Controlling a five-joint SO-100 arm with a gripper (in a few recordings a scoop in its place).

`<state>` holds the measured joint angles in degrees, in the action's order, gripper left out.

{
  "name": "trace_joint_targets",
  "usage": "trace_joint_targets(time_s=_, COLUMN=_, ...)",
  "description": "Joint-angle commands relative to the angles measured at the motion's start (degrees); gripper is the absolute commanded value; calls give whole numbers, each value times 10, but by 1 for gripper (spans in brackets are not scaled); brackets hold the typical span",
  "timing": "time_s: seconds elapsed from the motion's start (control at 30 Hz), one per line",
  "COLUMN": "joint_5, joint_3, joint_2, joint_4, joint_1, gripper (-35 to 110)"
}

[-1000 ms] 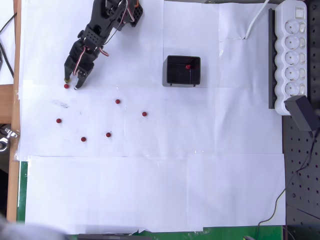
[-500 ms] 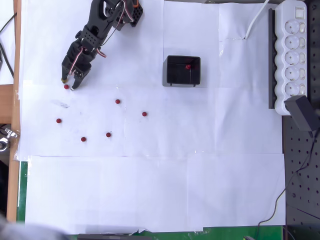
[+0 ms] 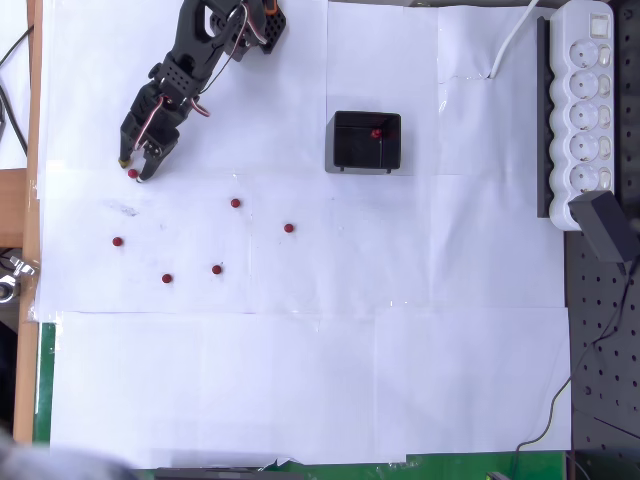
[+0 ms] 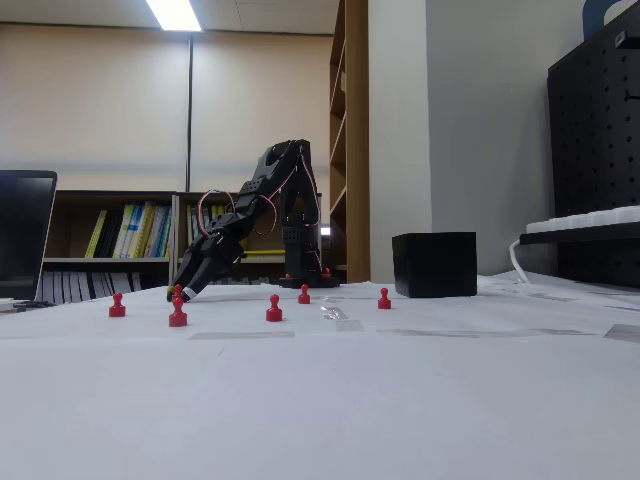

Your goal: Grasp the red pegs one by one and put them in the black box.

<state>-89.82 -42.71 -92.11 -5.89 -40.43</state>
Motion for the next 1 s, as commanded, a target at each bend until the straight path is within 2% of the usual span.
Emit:
trace_joint_targets(time_s=0.0, joint_5=-12, joint_3=-12, joint_2=-9, joint_4=-11, joint_1=-11, gripper=13)
trace_joint_targets(time_s=0.23, joint_5=-16, joint_3=-9, joint_2=-8, joint_4=-11, joint_1=-10, gripper=1)
trace_joint_targets(time_s=0.37, joint_5=-20, joint_3=-9, joint_2=-6, joint_4=4, joint_1=-10, gripper=0)
trace_joint_targets(time_s=0.43, joint_5=-19, joint_3=-15, joint_2=18, joint_4=43, joint_1=-10, gripper=0)
trace_joint_targets(time_s=0.5, joint_5=-1, joint_3=-39, joint_2=56, joint_4=150, joint_1=-8, gripper=0)
trace_joint_targets(time_s=0.63, joint_5=81, joint_3=-138, joint_2=161, joint_4=529, joint_1=2, gripper=0)
trace_joint_targets(time_s=0.8, joint_5=113, joint_3=-288, joint_2=250, joint_4=903, joint_1=76, gripper=0)
trace_joint_targets(time_s=0.9, joint_5=76, joint_3=-394, joint_2=269, joint_4=1061, joint_1=166, gripper=0)
trace_joint_targets(time_s=0.97, joint_5=-5, joint_3=-451, joint_2=277, joint_4=1092, joint_1=247, gripper=0)
